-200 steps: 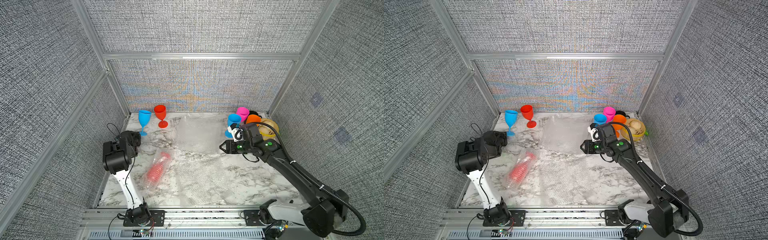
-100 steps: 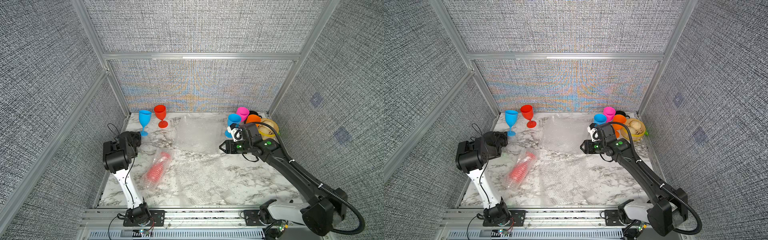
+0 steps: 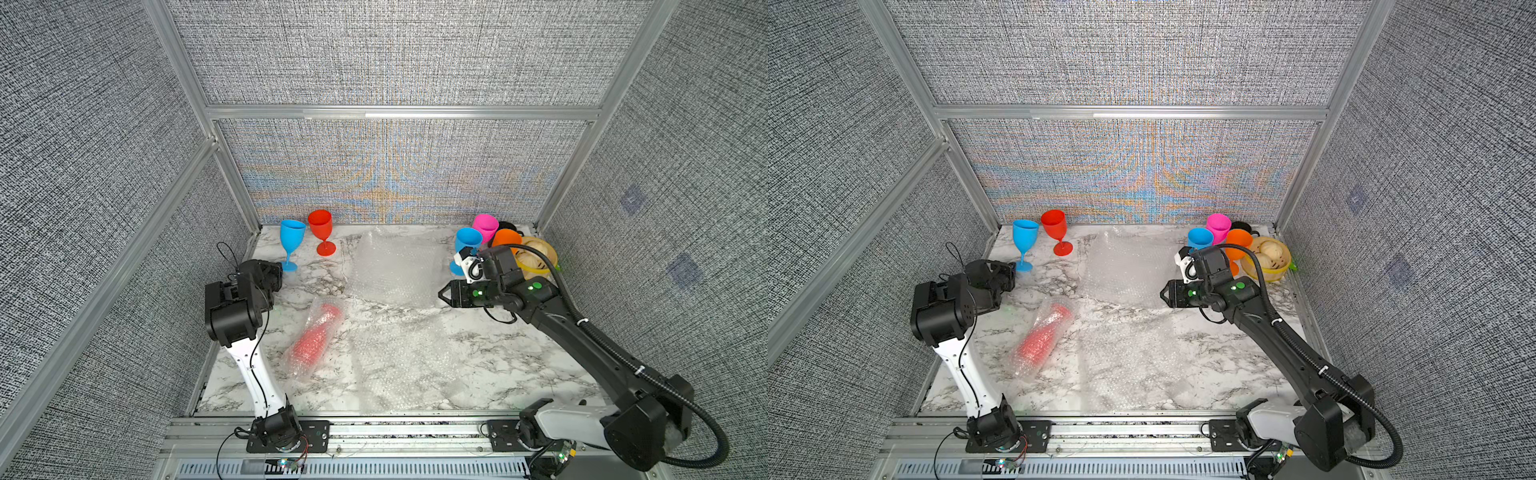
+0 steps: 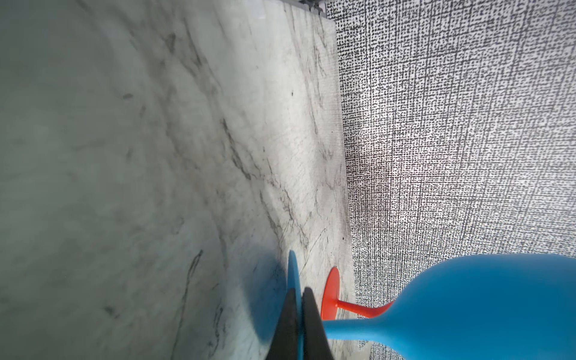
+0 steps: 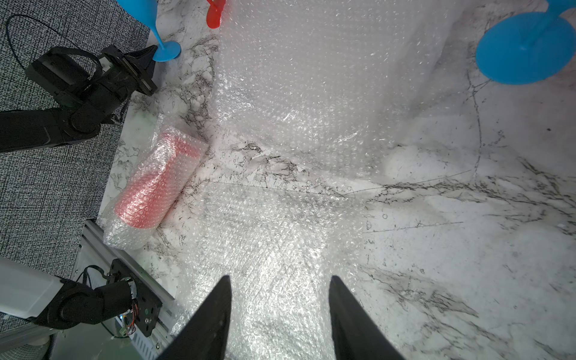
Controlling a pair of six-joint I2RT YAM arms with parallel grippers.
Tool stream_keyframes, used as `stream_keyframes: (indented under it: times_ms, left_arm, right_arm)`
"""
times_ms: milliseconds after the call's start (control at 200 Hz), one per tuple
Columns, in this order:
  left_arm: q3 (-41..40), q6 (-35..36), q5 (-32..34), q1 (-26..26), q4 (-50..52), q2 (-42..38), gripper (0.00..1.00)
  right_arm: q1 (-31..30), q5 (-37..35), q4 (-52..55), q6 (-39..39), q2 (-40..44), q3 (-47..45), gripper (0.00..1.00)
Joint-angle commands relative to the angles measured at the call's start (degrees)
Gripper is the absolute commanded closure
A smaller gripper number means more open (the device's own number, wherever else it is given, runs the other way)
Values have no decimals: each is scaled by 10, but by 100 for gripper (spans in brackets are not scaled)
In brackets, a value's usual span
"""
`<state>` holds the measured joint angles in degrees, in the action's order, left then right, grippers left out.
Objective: Unpack wine glasses from bubble wrap
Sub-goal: Place the wine glass at the center of the board.
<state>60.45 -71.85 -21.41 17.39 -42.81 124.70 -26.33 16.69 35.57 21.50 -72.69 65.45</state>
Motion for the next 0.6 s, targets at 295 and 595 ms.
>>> stream_keyframes:
  times_ms: [295, 595]
  left_arm:
    - [-3, 43, -6, 1, 127, -3, 91]
    - [1, 48, -13, 3, 154, -12, 76]
  right_arm:
    - [0, -10, 2, 3, 11, -5, 47]
    - [-1, -12, 1, 7, 15, -11, 47]
